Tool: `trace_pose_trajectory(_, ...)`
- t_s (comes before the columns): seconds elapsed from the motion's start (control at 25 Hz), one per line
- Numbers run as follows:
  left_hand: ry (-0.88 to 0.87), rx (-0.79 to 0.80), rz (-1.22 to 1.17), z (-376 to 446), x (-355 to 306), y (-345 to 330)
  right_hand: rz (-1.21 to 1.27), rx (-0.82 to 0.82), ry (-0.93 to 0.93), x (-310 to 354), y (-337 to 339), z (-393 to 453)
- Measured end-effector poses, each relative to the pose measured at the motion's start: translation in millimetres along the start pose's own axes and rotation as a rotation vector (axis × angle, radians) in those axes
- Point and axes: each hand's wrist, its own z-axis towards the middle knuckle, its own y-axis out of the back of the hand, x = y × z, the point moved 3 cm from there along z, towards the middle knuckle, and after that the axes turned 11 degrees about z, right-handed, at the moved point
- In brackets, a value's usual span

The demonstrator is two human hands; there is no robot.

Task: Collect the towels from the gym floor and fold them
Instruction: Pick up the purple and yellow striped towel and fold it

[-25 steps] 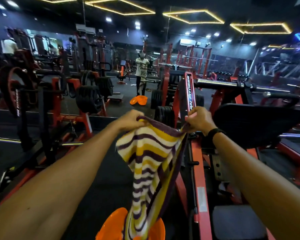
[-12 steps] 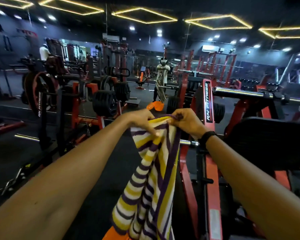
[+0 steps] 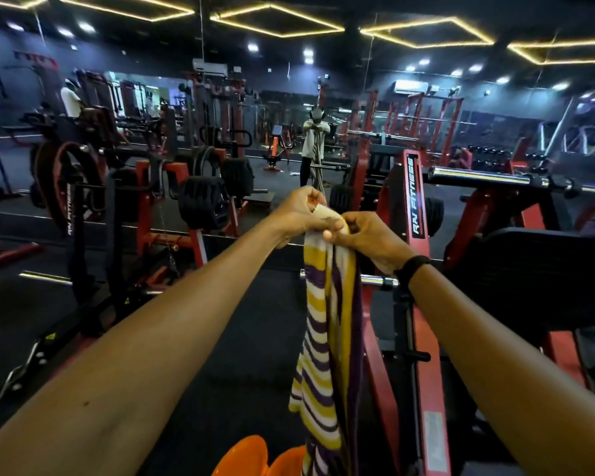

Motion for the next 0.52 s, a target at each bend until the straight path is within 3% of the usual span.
trace_pose_trajectory(0.16,0.062,-0.021,-0.201,-4.4,27.6,2.6,0.067,-0.017,-0.005,3.5,-8.0,7.0)
trace_pose_trajectory(0.28,0.083,0.119,-0.395,-16.4,58.2,-2.1,0.132,-0.086,0.039,4.4,-18.3,13.6)
trace_pose_trajectory(0.36,0.067,0.271,-0.241,-25.0,80.5,-7.9,0.267,-0.156,0.08,7.4,-21.3,16.9)
trace_pose_trajectory(0.52,0.081,0.48,0.37,-34.4,124.3,-11.6,0.481,-0.312,0.2,20.9,-9.2,22.3)
